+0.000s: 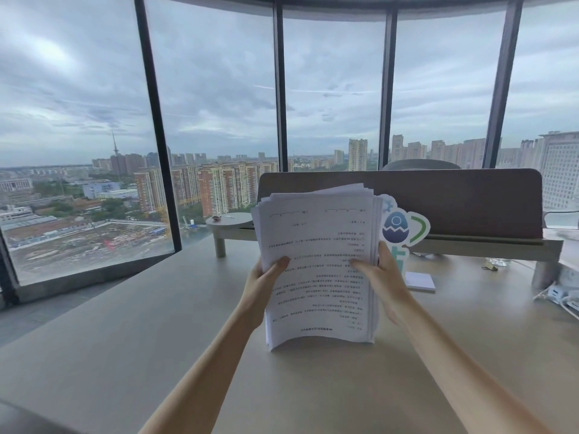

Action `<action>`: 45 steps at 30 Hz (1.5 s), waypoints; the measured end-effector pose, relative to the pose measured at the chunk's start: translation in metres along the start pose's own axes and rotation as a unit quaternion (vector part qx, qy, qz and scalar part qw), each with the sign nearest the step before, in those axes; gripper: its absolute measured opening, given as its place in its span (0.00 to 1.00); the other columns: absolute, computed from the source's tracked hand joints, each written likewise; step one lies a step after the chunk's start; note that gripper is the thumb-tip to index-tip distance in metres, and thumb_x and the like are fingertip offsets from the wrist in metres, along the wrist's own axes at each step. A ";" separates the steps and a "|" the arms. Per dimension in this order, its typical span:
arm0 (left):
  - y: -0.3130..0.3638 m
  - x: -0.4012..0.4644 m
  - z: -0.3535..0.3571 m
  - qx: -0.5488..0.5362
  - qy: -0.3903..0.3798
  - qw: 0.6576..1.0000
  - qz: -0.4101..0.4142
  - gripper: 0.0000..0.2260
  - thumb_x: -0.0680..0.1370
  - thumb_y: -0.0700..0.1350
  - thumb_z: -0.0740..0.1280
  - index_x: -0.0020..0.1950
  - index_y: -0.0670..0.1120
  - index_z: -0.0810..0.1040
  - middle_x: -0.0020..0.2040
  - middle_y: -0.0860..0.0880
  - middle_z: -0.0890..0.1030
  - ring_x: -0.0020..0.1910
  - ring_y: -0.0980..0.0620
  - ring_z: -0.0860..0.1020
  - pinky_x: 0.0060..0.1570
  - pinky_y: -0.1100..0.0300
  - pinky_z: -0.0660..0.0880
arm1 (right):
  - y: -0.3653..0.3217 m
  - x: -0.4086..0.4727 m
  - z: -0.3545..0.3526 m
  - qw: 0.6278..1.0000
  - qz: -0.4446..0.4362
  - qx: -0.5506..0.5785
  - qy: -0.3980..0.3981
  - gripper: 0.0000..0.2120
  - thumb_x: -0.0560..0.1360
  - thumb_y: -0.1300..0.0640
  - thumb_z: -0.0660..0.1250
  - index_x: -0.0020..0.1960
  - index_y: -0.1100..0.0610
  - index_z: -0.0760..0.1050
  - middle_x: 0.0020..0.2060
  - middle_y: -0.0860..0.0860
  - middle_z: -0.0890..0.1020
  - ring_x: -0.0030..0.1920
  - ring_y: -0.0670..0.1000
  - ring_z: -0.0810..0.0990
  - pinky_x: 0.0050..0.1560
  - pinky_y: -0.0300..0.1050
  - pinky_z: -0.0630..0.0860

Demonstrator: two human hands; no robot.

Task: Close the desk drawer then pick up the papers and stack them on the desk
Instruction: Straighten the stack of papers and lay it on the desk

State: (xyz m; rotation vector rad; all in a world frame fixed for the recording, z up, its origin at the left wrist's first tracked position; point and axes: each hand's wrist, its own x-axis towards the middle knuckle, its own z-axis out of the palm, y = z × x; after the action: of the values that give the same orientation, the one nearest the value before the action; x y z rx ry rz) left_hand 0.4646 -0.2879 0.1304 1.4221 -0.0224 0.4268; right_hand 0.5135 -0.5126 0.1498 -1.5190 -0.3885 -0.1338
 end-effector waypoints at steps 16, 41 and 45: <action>-0.023 0.005 0.008 0.028 0.048 0.998 -0.022 0.12 0.71 0.47 0.75 0.51 0.43 0.85 0.48 0.41 0.87 0.47 0.42 0.85 0.48 0.48 0.83 | 0.034 0.012 0.007 1.000 0.017 -0.022 -0.007 0.13 0.77 0.60 0.66 0.60 0.52 0.69 0.54 0.49 0.82 0.54 0.50 0.82 0.54 0.54 0.79; -0.062 -0.001 0.000 0.020 0.049 0.998 -0.040 0.10 0.73 0.46 0.74 0.52 0.44 0.85 0.47 0.46 0.87 0.49 0.46 0.85 0.46 0.54 0.83 | 0.073 0.013 0.019 0.999 0.018 -0.031 0.024 0.07 0.82 0.56 0.60 0.57 0.47 0.71 0.55 0.47 0.82 0.58 0.51 0.81 0.58 0.54 0.77; -0.058 0.004 0.001 0.005 0.066 0.998 -0.018 0.07 0.73 0.45 0.74 0.49 0.45 0.86 0.47 0.45 0.87 0.49 0.46 0.85 0.49 0.50 0.82 | 0.065 0.017 0.018 0.999 -0.005 -0.038 0.018 0.09 0.83 0.58 0.59 0.62 0.52 0.70 0.55 0.45 0.82 0.56 0.47 0.81 0.53 0.45 0.76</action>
State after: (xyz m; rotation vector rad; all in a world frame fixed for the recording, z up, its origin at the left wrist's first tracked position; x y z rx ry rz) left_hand 0.4857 -0.2926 0.0769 1.4006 0.1113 0.4906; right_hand 0.5474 -0.4888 0.0942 -1.5876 -0.3667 -0.1859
